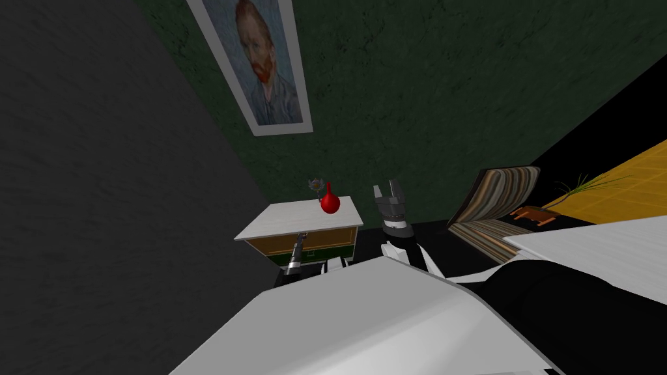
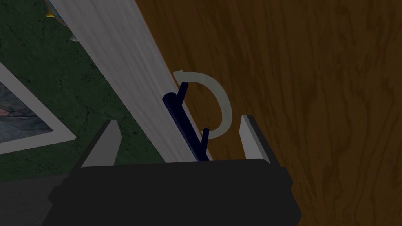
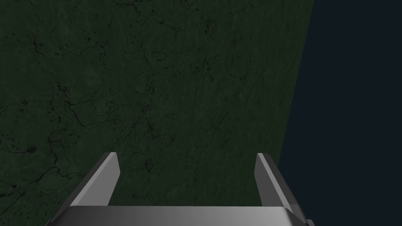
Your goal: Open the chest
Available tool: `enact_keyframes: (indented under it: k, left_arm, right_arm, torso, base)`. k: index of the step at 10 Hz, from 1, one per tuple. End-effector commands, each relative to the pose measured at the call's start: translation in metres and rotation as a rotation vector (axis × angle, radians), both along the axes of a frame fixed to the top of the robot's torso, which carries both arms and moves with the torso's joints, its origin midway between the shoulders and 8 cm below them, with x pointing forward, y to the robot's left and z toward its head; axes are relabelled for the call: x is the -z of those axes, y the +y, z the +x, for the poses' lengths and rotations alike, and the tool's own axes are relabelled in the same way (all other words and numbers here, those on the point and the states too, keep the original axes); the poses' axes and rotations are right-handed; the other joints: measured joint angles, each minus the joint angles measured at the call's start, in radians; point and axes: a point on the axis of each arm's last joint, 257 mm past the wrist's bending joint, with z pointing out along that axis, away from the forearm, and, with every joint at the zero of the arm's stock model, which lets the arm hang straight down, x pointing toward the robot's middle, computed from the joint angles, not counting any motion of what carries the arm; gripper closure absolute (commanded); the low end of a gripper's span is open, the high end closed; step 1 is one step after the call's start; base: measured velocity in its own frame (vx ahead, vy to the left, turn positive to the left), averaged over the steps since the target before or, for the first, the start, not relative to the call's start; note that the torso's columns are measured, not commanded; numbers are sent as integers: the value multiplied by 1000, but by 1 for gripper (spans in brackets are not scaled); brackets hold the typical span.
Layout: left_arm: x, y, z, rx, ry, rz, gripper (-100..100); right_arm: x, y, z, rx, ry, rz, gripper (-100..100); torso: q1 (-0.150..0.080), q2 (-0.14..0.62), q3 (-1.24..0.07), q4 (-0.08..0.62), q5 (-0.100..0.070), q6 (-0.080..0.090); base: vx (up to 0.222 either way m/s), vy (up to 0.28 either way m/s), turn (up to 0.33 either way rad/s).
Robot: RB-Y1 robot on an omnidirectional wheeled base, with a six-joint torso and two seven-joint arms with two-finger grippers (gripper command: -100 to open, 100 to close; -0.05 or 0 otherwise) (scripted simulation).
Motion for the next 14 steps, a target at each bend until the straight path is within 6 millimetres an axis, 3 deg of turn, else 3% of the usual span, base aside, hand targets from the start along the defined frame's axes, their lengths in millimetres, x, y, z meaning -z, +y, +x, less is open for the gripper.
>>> enact_keyframes:
  k: [1, 3, 7, 8, 12, 13, 14]
  left_arm:
    - [7, 0, -19, -1, -1, 0, 100]
    - [4, 3, -11, 3, 4, -2, 100]
    - [-7, 5, 4, 14, -4, 0, 100]
    - [2, 6, -2, 8, 15, 0, 100]
    - [-6, 6, -2, 24, -3, 0, 100]
    - [-7, 11, 16, 18, 19, 0, -100]
    - [-11, 12, 27, 17, 22, 0, -100]
  right_arm:
    - [0, 0, 0, 0, 0, 0, 0]
    - [0, 0, 0, 0, 0, 0, 0]
    - [0, 0, 0, 0, 0, 0, 0]
    - [0, 0, 0, 0, 0, 0, 0]
    - [0, 0, 0, 0, 0, 0, 0]
    - [0, 0, 0, 0, 0, 0, 0]
    - [0, 0, 0, 0, 0, 0, 0]
  torso:
    - [1, 0, 0, 0, 0, 0]
    - [-2, 2, 1, 2, -2, 0]
    - [-3, 7, 3, 5, -3, 0]
    - [-5, 8, 3, 6, -4, 0]
    - [-4, 8, 4, 5, -3, 1]
    - [-5, 6, 3, 6, -3, 1]
    - [-4, 2, 1, 3, -3, 1]
  base:
    - [-4, 17, -2]
    - [-49, 6, 8]
    - [-194, -9, 30]
    - [-106, -2, 14]
    - [-184, 8, 28]
    - [-145, 7, 6]
    - [-113, -9, 2]
